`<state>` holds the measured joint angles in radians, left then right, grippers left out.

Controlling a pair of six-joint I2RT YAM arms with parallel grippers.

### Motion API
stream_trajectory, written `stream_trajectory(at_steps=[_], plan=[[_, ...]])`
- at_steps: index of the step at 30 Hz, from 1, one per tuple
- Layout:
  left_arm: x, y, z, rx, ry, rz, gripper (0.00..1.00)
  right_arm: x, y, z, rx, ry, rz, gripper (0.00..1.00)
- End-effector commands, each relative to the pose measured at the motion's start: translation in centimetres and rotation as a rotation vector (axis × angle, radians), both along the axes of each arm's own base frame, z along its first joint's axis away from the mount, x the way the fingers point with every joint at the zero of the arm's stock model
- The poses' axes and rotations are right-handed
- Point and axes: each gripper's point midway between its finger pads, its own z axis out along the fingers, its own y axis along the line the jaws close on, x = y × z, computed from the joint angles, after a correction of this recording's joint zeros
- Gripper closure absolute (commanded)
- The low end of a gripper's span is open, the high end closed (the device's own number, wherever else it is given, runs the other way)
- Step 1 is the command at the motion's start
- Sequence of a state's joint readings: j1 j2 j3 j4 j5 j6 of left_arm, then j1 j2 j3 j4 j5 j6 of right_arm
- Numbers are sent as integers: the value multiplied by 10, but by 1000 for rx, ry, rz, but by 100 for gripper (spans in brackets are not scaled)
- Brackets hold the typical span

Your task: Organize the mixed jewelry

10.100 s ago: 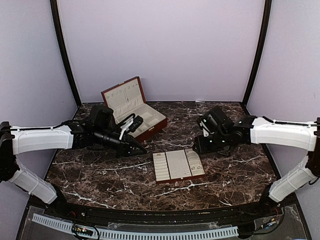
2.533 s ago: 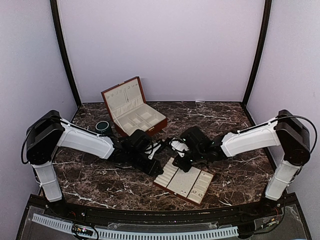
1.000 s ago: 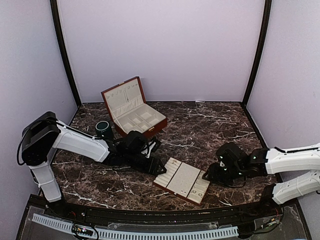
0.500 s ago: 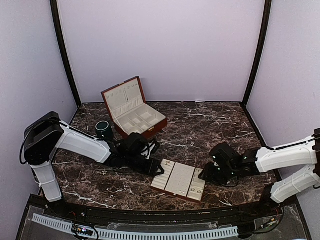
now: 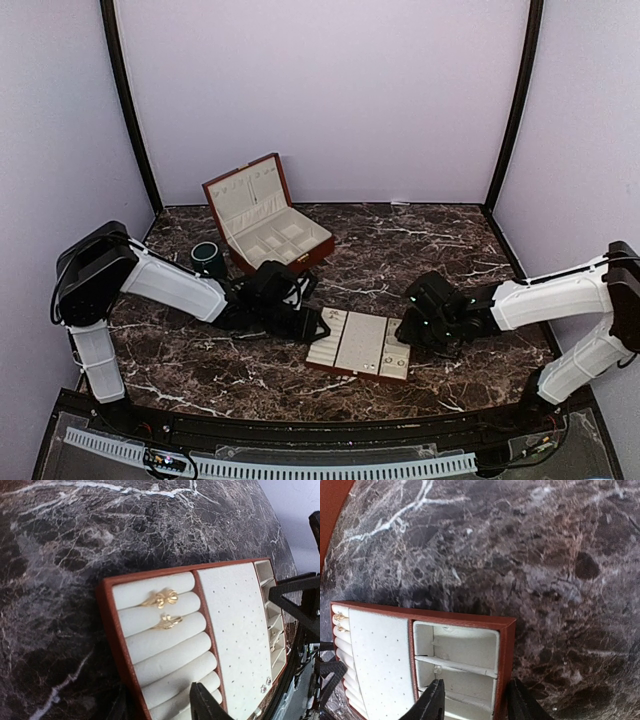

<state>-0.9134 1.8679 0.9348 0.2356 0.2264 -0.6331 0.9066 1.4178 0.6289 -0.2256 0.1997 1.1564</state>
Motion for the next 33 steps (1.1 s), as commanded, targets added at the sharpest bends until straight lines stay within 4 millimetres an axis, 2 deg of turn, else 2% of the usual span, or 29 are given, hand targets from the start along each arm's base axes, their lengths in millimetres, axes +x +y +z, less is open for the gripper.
stream_trajectory(at_steps=[1, 4, 7, 9, 11, 14, 18, 21, 22, 25, 28, 33], plan=[[15, -3, 20, -53, -53, 11, 49, 35, 21, 37, 70, -132, 14, 55], [21, 14, 26, -46, -73, 45, 39, 39, 11, 42, 0, -145, 21, 47], [19, 33, 34, -34, -98, 65, 34, 43, 2, 54, -77, -173, 38, 39], [17, 45, 41, -19, -118, 75, 33, 45, 7, 66, -87, -206, 96, 35], [15, 61, 53, -15, -137, 91, 31, 44, 25, 80, -72, -243, 206, 35], [9, 87, 62, 6, -142, 111, 30, 39, 54, 100, -69, -298, 327, 35], [7, 124, 83, 41, -165, 133, 28, 21, 111, 123, -16, -365, 525, 38], [8, 149, 106, 38, -205, 149, 22, 5, 158, 127, 35, -387, 664, 42], [11, 158, 116, 23, -222, 152, 21, -1, 174, 117, 35, -377, 712, 43], [23, 188, 132, 6, -214, 180, 20, -16, 218, 114, 58, -394, 842, 47], [30, 204, 145, -17, -199, 161, 19, -31, 254, 102, 40, -404, 953, 50], [42, 230, 147, 28, -232, 189, 19, -51, 302, 83, 42, -431, 1098, 53]])
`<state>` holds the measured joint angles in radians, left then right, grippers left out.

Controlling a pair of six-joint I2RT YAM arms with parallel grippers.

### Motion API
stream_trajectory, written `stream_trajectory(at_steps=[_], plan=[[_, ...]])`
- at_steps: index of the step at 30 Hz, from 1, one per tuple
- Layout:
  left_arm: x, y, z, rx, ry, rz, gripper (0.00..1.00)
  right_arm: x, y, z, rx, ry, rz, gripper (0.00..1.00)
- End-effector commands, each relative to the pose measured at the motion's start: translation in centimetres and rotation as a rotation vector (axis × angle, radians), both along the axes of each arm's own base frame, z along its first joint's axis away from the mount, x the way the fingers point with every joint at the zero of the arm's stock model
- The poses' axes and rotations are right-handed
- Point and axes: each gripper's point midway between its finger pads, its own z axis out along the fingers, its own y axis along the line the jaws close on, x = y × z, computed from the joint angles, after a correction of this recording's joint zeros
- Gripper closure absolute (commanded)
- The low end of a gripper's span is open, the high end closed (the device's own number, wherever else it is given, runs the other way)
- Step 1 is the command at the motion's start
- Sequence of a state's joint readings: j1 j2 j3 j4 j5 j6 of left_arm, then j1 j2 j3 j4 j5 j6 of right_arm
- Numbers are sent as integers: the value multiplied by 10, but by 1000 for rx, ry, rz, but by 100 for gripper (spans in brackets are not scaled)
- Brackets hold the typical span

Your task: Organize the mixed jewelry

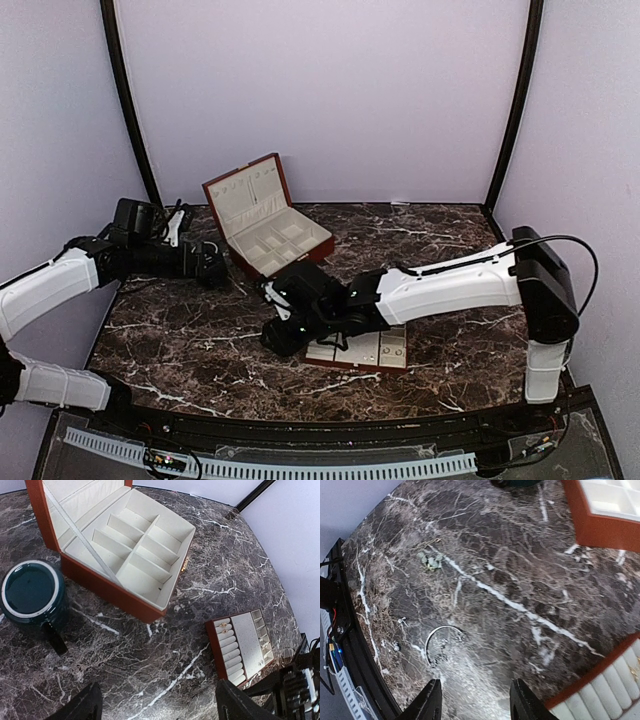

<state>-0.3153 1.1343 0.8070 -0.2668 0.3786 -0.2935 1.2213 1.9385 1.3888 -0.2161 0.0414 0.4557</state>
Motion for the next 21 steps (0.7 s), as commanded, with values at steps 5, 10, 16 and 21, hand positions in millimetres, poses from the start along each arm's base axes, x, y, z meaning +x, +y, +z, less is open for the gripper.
stream_trajectory(at_steps=[5, 10, 16, 21], plan=[[-7, 19, -10, 105, -29, -50, 20, -16, 60, -24, 3, -47, 205, 58], [-8, 23, -16, 121, -46, -42, 20, -14, 68, -46, -51, -60, 244, 62], [-6, 23, -15, 125, -51, -40, 20, -15, 73, -61, -84, -72, 293, 67], [-4, 24, -16, 128, -46, -37, 20, -14, 76, -67, -104, -93, 321, 70]])
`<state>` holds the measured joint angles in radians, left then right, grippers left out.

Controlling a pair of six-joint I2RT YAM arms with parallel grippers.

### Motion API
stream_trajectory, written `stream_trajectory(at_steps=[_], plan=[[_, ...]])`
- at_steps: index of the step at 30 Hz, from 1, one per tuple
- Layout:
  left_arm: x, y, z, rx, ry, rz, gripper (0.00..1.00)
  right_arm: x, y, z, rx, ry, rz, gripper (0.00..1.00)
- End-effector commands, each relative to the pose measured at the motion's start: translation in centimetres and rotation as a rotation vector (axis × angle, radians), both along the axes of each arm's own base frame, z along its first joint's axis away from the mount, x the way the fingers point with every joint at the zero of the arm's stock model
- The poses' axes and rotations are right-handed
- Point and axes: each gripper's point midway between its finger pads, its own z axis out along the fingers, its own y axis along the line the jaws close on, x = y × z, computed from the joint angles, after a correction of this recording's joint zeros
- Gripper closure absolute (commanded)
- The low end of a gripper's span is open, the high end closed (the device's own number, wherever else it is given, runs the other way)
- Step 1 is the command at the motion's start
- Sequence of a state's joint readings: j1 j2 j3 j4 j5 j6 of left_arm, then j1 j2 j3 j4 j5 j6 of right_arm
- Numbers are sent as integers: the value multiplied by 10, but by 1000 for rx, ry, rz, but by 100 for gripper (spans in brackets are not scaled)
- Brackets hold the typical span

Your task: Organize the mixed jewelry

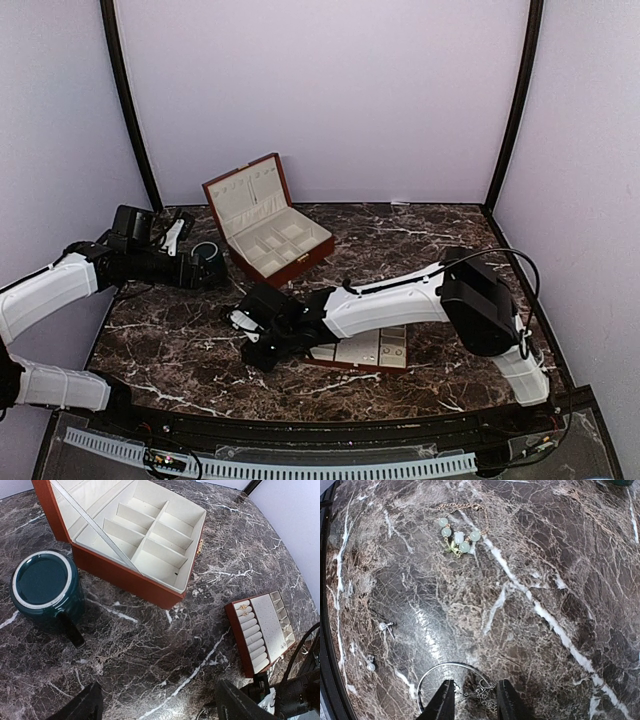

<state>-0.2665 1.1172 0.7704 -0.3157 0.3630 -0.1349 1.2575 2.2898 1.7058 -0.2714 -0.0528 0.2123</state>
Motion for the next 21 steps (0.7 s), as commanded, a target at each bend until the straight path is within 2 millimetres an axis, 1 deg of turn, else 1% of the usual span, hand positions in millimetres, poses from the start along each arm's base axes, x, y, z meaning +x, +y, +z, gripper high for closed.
stream_trajectory(at_steps=[1, 5, 10, 13, 17, 21], plan=[[1, 3, 4, 9, -23, 1, 20, 3, 9, 2, 4, -35, 42, 71], [2, 3, 3, 11, -23, 5, 20, 6, 8, -9, -29, -57, 54, 73], [2, 4, 4, 14, -28, 9, 20, 9, 5, -18, -58, -80, 53, 74], [2, 4, 4, 13, -27, 10, 21, 11, 3, -23, -72, -88, 51, 76], [2, 4, 5, 12, -29, 10, 21, 14, -3, -30, -104, -116, 53, 82], [2, 4, 5, 11, -29, 11, 21, 14, -11, -35, -131, -143, 75, 84]])
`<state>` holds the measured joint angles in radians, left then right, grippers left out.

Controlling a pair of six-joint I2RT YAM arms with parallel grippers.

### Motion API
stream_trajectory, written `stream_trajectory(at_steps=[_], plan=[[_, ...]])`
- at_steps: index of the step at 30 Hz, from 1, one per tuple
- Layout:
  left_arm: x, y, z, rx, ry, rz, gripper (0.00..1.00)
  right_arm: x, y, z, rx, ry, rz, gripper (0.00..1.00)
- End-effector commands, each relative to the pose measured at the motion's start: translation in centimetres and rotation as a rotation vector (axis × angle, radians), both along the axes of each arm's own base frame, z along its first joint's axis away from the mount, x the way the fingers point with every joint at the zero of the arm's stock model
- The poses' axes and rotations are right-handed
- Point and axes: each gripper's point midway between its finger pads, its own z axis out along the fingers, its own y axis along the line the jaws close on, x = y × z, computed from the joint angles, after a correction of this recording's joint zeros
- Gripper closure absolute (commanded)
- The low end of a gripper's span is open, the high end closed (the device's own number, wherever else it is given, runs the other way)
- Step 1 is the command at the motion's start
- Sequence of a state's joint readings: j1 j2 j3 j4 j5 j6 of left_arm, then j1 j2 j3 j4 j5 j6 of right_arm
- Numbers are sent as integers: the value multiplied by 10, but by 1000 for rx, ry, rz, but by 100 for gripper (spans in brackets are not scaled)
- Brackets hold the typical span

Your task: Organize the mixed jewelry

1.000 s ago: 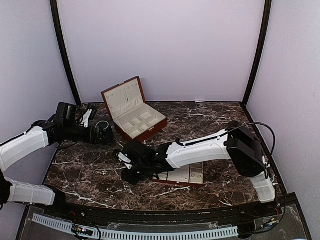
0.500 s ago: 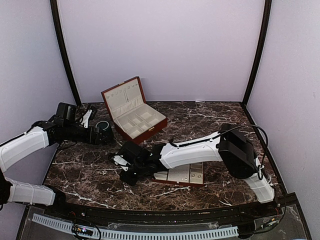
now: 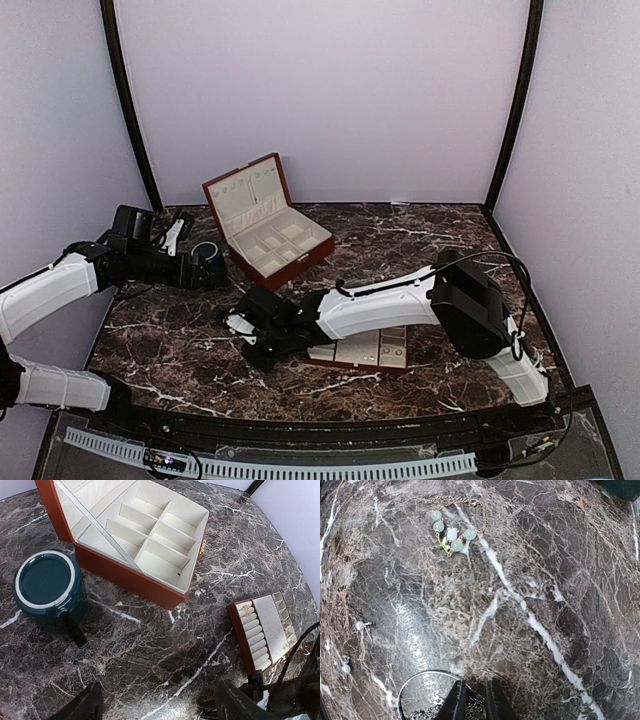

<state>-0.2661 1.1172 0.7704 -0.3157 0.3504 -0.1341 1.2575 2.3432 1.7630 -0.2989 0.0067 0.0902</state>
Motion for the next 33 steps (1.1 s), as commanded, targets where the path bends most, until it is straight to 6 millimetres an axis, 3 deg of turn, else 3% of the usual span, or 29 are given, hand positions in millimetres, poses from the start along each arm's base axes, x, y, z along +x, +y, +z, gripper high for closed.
stream_trajectory(at_steps=[1, 7, 10, 15, 22, 26, 33], plan=[[1, 2, 5, 1, -27, 2, 21, 2, -15, -23, -78, -41, 23, 85], [0, 1, 6, -12, -24, 5, 21, -1, -21, -29, -101, -77, 66, 97], [-3, -1, 5, -42, -25, 7, 22, 1, -23, -23, -66, -85, 43, 100], [-15, -6, -3, -108, 23, 4, 25, 10, -24, 17, 74, -124, -45, 100], [-43, -39, -8, -343, 138, -105, 28, 17, -27, 70, 277, -153, -151, 100], [-59, -60, -6, -452, 218, -184, 28, 23, -35, 87, 332, -190, -195, 100], [-70, -89, -17, -468, 297, -258, 28, 25, -42, 111, 389, -221, -218, 100]])
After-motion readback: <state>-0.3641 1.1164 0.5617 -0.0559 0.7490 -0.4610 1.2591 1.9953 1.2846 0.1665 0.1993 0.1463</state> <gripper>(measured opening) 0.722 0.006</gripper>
